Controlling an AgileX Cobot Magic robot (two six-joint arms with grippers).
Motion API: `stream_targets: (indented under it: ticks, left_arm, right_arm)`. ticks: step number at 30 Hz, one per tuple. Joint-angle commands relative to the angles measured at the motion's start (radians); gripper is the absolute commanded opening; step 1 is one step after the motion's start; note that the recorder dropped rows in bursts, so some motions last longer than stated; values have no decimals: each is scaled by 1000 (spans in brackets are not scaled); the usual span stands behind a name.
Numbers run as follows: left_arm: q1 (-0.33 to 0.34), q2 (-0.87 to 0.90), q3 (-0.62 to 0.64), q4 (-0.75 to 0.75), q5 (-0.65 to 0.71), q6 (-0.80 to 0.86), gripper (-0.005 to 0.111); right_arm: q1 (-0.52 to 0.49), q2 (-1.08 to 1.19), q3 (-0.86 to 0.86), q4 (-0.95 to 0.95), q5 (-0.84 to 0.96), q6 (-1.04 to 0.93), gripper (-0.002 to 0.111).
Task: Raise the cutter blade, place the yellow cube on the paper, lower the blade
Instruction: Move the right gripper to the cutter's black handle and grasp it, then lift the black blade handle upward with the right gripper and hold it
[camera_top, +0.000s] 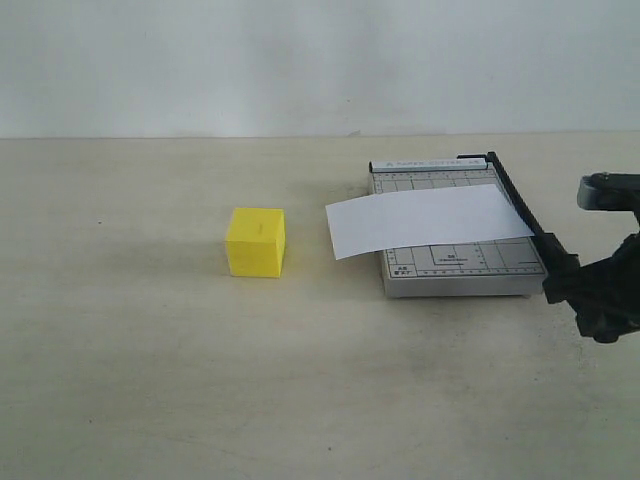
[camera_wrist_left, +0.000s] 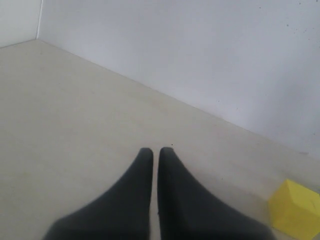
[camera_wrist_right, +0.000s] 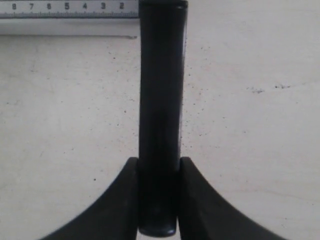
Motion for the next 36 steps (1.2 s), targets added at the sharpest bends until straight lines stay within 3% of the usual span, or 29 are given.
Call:
stream_targets:
  ticks: [1,15,33,35,36]
  left_arm:
    - [-4,4,3,5,-7,-6,4]
    - [-4,4,3,5,-7,-6,4]
    - [-4,4,3,5,-7,-6,4]
    - [-4,4,3,38,-22,-6,4]
    - [-4,4,3,60,-31,-6,4]
  right_arm:
    - [-3,-84,-26,-4,21,-6,0]
    - [-3,-291,-171,5,11,-6,0]
    - [-3,-296,-235,5,-44,-8,0]
    - [-3,-296,-235,5,-20,-34,3]
    - [-3,-296,-235,5,-5,-38,12]
